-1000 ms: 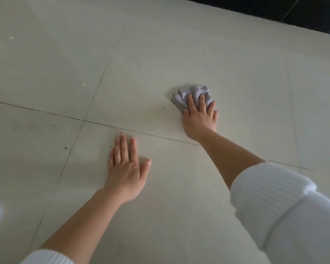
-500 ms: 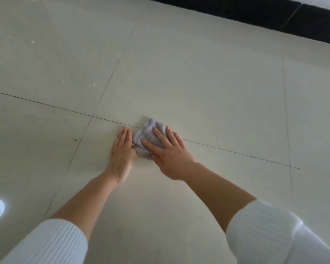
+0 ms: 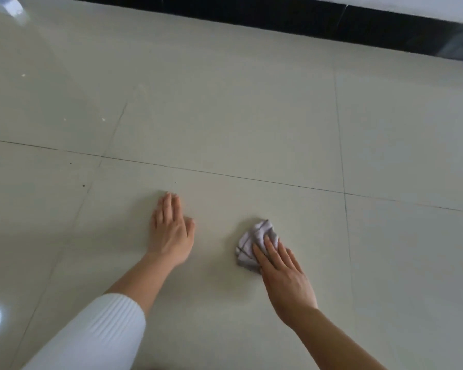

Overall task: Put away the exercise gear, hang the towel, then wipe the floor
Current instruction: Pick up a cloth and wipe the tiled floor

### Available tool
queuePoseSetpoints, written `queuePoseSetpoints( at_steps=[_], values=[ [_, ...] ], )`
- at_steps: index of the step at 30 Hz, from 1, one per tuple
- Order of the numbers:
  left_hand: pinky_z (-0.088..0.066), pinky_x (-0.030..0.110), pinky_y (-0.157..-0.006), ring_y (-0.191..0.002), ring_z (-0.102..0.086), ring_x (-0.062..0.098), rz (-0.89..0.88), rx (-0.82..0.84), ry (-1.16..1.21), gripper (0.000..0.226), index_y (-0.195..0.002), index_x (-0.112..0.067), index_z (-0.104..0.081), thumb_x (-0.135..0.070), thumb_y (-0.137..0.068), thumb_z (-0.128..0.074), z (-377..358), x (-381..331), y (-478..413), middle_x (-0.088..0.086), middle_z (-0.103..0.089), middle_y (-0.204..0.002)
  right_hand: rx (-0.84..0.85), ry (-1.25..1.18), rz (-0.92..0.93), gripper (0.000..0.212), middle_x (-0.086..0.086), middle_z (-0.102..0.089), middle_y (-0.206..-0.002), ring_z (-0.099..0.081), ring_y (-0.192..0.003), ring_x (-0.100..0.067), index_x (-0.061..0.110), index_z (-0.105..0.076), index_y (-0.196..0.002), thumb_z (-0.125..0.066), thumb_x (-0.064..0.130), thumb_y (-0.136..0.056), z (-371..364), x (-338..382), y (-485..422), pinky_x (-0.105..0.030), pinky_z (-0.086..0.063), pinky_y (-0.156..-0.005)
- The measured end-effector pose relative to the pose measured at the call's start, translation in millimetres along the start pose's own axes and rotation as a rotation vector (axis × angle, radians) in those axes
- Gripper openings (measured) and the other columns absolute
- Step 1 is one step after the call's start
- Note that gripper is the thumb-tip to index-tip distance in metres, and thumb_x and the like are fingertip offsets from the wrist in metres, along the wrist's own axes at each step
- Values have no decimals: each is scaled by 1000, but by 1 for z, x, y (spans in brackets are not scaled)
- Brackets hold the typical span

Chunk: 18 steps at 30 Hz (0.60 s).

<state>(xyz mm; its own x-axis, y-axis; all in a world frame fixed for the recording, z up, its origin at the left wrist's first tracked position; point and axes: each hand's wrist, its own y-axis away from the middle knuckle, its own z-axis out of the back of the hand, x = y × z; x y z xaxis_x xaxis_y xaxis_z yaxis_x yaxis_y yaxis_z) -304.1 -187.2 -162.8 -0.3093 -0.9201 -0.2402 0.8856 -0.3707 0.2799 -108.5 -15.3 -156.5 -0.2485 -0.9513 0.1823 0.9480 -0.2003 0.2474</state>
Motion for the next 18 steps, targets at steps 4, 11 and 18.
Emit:
queuePoseSetpoints(
  at_steps=[4, 11, 18],
  values=[
    [-14, 42, -116, -144, -12, 33, 32, 49, -8, 66, -148, -1, -16, -35, -92, -27, -14, -23, 32, 20, -11, -156, 7, -56, 57, 59, 6, -66, -124, -64, -112, -22, 25, -67, -118, -84, 17, -63, 18, 3, 5, -29, -54, -83],
    [-34, 45, -106, -133, -30, 41, 180, 295, 162, 36, -131, -6, -40, -16, -97, -32, 93, -57, 75, 21, -36, -137, 132, -797, -331, 24, 0, -55, -68, -46, -59, -17, 13, -57, -81, -39, 16, -96, 147, 6, -15, -27, -34, -55],
    [-41, 36, -88, -99, -57, 31, 487, 214, 700, 43, -85, -5, -57, -38, -98, -32, 292, -125, 163, 23, -61, -101, 190, -786, -128, 27, 2, -48, -60, -40, -52, -14, 19, -56, -73, -41, 16, -95, 350, 69, 16, -23, -30, -48]
  ],
)
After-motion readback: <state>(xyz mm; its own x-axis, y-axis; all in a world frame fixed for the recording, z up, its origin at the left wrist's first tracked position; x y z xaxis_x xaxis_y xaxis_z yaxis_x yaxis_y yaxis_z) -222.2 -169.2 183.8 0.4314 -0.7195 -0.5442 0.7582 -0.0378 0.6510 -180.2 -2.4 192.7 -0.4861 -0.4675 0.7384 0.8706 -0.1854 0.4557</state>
